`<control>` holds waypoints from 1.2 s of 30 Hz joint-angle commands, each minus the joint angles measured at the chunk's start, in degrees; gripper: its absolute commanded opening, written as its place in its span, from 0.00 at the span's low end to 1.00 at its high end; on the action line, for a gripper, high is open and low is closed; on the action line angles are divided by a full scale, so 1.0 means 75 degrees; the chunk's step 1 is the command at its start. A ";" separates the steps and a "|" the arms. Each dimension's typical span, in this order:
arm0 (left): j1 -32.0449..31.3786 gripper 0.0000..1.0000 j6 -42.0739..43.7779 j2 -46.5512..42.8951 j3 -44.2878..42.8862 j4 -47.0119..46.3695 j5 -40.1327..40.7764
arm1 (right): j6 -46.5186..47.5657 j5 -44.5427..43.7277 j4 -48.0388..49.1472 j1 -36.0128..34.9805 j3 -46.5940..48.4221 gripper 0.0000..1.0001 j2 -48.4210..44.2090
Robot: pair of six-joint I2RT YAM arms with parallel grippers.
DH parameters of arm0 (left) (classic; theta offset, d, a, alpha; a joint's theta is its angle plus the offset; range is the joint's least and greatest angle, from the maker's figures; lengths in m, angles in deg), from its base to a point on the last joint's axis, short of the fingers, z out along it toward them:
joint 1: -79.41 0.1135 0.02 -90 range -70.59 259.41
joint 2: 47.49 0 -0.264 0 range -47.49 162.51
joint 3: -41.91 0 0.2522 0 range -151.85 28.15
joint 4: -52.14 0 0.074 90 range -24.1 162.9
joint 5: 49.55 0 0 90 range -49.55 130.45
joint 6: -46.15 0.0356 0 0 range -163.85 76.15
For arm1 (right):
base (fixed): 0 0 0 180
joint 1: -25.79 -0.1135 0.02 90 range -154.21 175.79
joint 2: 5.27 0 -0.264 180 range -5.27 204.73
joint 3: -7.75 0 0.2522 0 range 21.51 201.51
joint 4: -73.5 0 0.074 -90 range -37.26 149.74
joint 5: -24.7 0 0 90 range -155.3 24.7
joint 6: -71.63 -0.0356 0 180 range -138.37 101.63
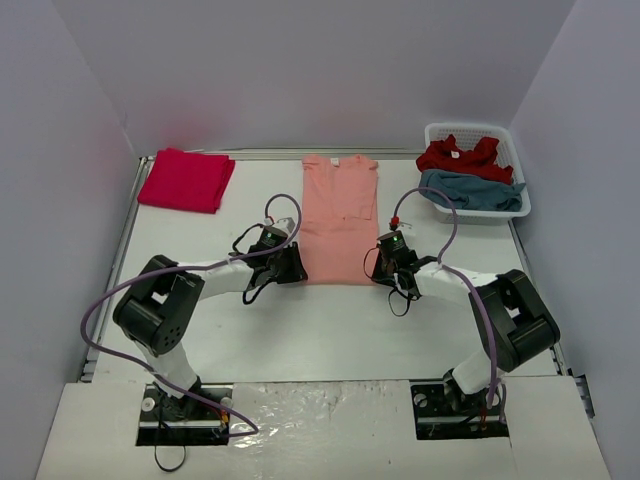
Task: Fold and stack the t-shirts
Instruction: Grab one side of the 2/3 rectangular tshirt with both arms
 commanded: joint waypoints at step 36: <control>-0.1580 0.02 -0.0340 -0.2325 0.1642 0.0795 0.1257 | -0.1048 -0.1217 -0.1780 -0.1739 -0.1104 0.00 -0.2030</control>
